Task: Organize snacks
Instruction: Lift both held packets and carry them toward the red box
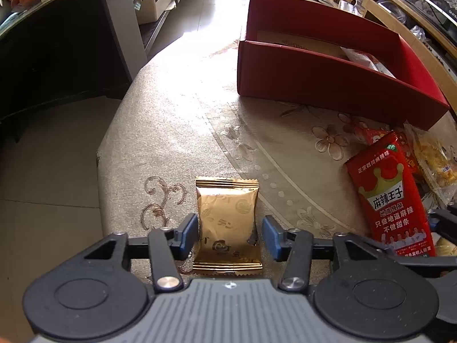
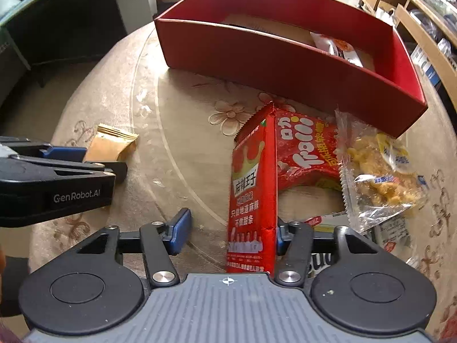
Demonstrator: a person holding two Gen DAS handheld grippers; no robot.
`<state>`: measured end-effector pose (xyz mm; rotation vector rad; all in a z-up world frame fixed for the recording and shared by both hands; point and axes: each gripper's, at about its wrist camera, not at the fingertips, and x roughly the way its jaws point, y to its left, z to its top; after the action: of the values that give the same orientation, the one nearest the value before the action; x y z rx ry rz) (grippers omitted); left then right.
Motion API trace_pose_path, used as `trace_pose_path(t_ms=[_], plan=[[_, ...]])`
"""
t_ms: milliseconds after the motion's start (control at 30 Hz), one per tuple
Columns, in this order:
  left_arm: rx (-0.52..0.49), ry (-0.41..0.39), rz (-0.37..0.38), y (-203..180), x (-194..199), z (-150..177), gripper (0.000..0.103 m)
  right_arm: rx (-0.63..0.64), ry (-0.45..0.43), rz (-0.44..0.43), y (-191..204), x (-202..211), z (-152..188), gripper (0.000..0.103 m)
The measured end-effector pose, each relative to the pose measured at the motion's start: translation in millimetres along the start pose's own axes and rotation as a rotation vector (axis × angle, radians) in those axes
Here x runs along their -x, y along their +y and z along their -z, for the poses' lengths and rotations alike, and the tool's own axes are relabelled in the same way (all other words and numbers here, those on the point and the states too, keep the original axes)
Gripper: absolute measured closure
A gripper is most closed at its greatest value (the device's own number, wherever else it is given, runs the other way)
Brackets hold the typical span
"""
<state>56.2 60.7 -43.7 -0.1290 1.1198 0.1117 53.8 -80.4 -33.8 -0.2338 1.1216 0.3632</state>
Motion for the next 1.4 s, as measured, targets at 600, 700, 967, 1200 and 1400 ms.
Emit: trace_pose_path(t_ms=[600, 700, 967, 1200, 1400], plan=[[0.042, 0.011, 0.063, 10, 0, -2, 0.066, 0.092, -0.003, -0.052, -6, 5, -5, 0.035], [0.034, 0.015, 0.066, 10, -1, -3, 0.065, 0.159, 0.014, -0.081, 3, -3, -5, 0.032], [0.003, 0.015, 0.057, 7, -1, -3, 0.065, 0.174, 0.022, -0.062, 6, -7, -5, 0.044], [-0.029, 0.008, 0.051, -1, 3, 0, 0.066, 0.114, 0.012, -0.038, -3, 2, -1, 0.049], [-0.044, -0.006, 0.068, -9, 9, 0, 0.069, 0.079, -0.027, -0.05, -12, 14, 0, 0.05]])
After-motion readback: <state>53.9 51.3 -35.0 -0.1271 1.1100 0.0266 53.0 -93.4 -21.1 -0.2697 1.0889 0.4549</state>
